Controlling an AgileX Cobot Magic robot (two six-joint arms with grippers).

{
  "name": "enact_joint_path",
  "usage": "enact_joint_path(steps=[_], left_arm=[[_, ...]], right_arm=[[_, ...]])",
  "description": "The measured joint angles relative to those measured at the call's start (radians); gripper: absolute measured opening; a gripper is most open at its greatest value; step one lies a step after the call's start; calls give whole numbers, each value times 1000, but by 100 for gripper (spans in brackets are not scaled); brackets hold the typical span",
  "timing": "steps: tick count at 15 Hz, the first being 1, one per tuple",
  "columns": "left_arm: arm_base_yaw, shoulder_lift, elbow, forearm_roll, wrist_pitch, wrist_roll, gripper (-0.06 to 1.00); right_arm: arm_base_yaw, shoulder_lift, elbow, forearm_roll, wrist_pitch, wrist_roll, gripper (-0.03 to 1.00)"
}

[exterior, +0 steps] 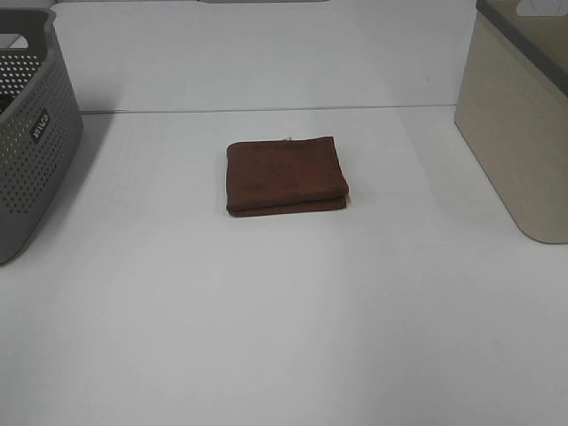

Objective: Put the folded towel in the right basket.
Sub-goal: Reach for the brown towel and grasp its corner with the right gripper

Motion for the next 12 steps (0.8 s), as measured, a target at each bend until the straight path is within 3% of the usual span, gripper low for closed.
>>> enact_joint_path(steps=[2,5,8,12], left_arm=[[0,0,0,0,0,0,97],[0,0,0,0,0,0,97],[0,0,0,0,0,0,97],[0,0,0,0,0,0,97]], right_arm=[[22,224,-260,68,151,-53,67],[132,416,-432,50,232,-54,67],[223,588,-507,50,282,-45,67],[243,759,-518,114,311,-45,67]])
